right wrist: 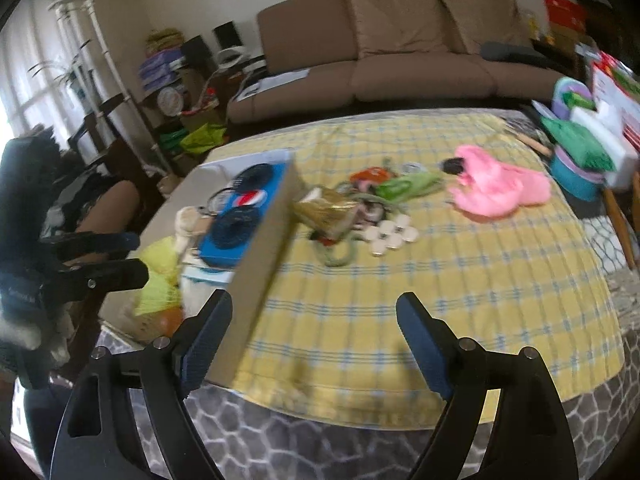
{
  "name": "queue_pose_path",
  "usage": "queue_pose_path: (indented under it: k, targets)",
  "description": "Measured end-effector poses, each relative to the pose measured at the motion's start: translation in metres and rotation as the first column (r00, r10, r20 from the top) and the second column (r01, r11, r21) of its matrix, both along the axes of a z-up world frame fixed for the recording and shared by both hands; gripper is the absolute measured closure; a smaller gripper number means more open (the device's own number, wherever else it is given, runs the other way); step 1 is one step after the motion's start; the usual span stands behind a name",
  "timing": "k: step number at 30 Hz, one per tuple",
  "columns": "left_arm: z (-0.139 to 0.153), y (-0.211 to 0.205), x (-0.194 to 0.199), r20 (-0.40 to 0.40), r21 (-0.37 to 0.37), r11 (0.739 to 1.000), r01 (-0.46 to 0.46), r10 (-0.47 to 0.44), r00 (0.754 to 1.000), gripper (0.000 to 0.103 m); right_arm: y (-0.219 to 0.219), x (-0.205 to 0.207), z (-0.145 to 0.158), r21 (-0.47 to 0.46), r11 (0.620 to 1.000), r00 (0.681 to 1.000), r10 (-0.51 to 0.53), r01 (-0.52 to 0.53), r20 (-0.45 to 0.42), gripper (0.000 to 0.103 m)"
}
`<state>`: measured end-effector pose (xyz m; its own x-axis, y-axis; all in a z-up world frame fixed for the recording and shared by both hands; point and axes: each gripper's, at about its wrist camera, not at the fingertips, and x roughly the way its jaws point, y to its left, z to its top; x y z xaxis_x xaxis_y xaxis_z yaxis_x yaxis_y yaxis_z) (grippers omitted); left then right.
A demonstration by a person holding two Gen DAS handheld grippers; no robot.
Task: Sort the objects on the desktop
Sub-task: 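Grasp the gold snack pouch on the table with the left gripper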
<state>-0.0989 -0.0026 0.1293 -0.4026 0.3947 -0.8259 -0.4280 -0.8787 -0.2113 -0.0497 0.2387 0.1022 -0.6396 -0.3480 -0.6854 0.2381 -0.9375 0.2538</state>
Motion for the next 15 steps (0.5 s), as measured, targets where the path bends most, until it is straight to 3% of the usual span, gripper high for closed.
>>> queue_pose_path:
  k: [6,9,13,15]
  targets:
    - [-0.01,0.056,-0.031,-0.012,-0.148,0.987,0.064,-0.066,0.998,0.0,0.042,-0.008,-0.011,-0.066,0.995,0.997,-0.073,0.073,-0.007,0.015]
    - [-0.019,0.087,-0.057,-0.01,-0.253,0.96,0.116,-0.123,0.992,0.0,0.058,-0.011,-0.018,-0.074,0.994,0.997,-0.082,0.081,-0.012,0.014]
    - [-0.029,0.123,-0.085,-0.011,-0.41,0.89,0.199,-0.223,0.975,0.0,0.07,-0.021,-0.031,-0.055,0.995,0.996,-0.085,0.087,0.032,0.014]
    - [-0.042,0.139,-0.1,0.032,-0.486,0.84,0.243,-0.261,0.965,0.0,0.074,-0.023,-0.031,-0.013,0.996,0.996,-0.089,0.089,0.017,0.014]
